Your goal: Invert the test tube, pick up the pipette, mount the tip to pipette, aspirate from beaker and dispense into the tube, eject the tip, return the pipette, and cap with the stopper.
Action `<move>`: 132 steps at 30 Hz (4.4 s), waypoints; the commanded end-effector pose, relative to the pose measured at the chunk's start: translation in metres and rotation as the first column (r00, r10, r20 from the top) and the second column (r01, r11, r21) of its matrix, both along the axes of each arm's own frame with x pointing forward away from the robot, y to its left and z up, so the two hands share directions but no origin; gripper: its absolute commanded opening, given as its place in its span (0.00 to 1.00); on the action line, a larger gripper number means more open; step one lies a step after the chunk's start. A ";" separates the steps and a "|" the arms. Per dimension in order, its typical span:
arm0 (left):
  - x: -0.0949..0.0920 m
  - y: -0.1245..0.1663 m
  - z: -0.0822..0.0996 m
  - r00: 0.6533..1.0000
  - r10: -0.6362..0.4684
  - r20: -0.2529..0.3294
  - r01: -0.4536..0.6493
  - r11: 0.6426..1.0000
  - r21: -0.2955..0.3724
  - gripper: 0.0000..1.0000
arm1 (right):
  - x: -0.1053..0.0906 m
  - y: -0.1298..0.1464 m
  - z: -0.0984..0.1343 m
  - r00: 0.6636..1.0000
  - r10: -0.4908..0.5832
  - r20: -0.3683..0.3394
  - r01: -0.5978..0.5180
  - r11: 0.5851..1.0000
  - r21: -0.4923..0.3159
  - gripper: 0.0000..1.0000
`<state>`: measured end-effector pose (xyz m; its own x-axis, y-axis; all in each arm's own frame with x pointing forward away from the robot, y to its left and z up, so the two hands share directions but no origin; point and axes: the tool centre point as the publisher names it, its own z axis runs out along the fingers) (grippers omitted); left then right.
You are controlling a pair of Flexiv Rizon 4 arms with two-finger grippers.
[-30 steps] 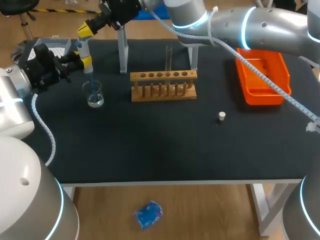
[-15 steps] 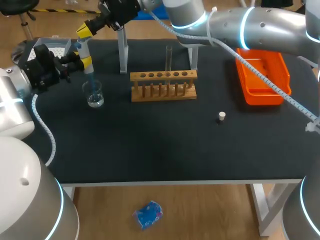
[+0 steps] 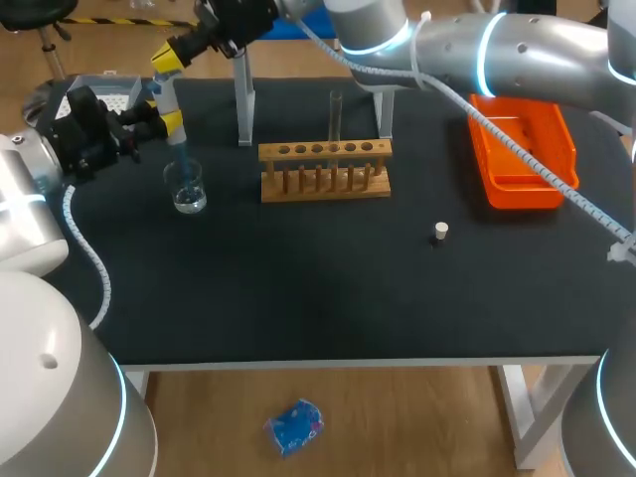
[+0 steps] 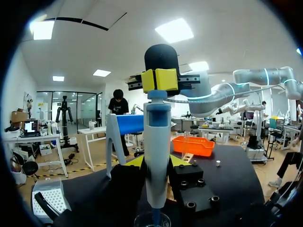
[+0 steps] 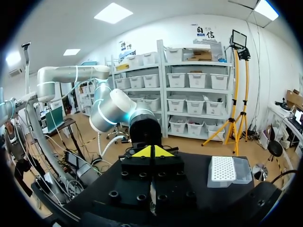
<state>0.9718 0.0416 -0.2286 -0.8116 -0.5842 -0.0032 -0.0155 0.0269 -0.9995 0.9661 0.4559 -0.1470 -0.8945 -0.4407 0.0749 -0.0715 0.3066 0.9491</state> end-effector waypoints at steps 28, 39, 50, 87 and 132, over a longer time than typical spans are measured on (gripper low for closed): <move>0.000 0.000 0.003 1.000 0.000 0.000 0.000 1.000 0.000 0.00 | -0.002 -0.008 0.037 0.997 0.009 0.078 -0.010 1.000 0.015 0.00; 0.000 0.000 0.003 1.000 0.000 0.000 0.000 1.000 0.000 0.00 | -0.020 -0.053 0.046 0.993 -0.064 0.094 0.066 0.998 -0.013 1.00; 0.000 0.000 0.003 1.000 0.000 0.000 0.000 1.000 0.000 0.00 | -0.041 -0.114 0.046 0.984 -0.145 0.099 0.149 0.988 -0.037 1.00; 0.000 0.000 0.003 1.000 0.000 0.000 0.000 1.000 0.000 0.00 | -0.020 -0.227 0.032 0.949 -0.275 0.155 0.293 0.950 -0.106 1.00; 0.000 0.000 0.003 1.000 0.000 0.000 0.000 1.000 0.000 0.00 | 0.028 -0.321 -0.081 0.939 -0.280 0.200 0.314 0.935 -0.166 1.00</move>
<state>0.9716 0.0412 -0.2261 -0.8120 -0.5836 -0.0040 -0.0141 0.0265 -0.9996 0.9854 0.1322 -0.2223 -0.9899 -0.1351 -0.0433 -0.1077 0.5173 0.8490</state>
